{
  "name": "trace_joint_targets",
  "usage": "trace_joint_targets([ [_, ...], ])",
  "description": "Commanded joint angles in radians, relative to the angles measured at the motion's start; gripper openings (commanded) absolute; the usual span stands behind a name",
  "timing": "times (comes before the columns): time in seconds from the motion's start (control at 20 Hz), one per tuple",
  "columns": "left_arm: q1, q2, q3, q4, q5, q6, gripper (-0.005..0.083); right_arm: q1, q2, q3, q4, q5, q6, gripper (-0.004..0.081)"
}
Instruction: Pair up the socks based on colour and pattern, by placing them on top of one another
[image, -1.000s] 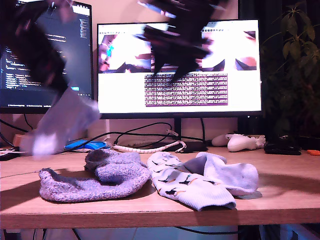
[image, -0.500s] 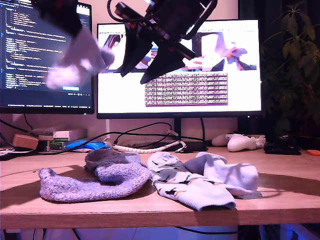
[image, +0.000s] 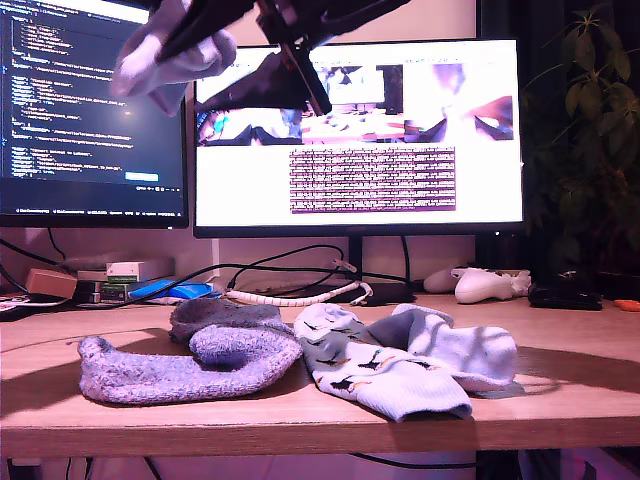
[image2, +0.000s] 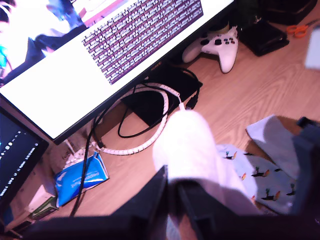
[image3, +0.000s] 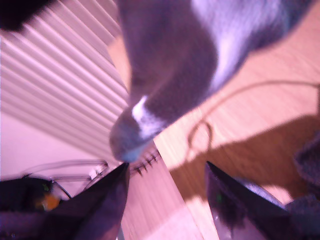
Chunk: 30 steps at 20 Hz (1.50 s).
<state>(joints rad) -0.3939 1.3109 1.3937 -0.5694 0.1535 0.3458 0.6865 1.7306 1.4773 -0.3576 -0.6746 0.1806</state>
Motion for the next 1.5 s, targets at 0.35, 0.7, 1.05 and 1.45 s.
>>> trace_joint_targets([
  [0.35,-0.001,0.003,-0.011,0.008,0.005,-0.006,-0.0021,-0.002,0.008,-0.01,0.01,-0.176,0.034,0.0429],
  [0.7,-0.001,0.003,-0.011,0.007,0.028,-0.034,-0.0021,-0.001,0.008,-0.01,0.021,-0.02,0.04,0.0429],
  [1.05,-0.001,0.003,-0.011,0.016,0.052,-0.062,-0.0021,0.014,0.014,-0.01,0.036,-0.02,0.04,0.0287],
  [1.45,-0.001,0.005,-0.011,0.01,0.047,-0.1,-0.0021,0.011,0.013,-0.01,-0.039,0.006,0.078,-0.0013],
])
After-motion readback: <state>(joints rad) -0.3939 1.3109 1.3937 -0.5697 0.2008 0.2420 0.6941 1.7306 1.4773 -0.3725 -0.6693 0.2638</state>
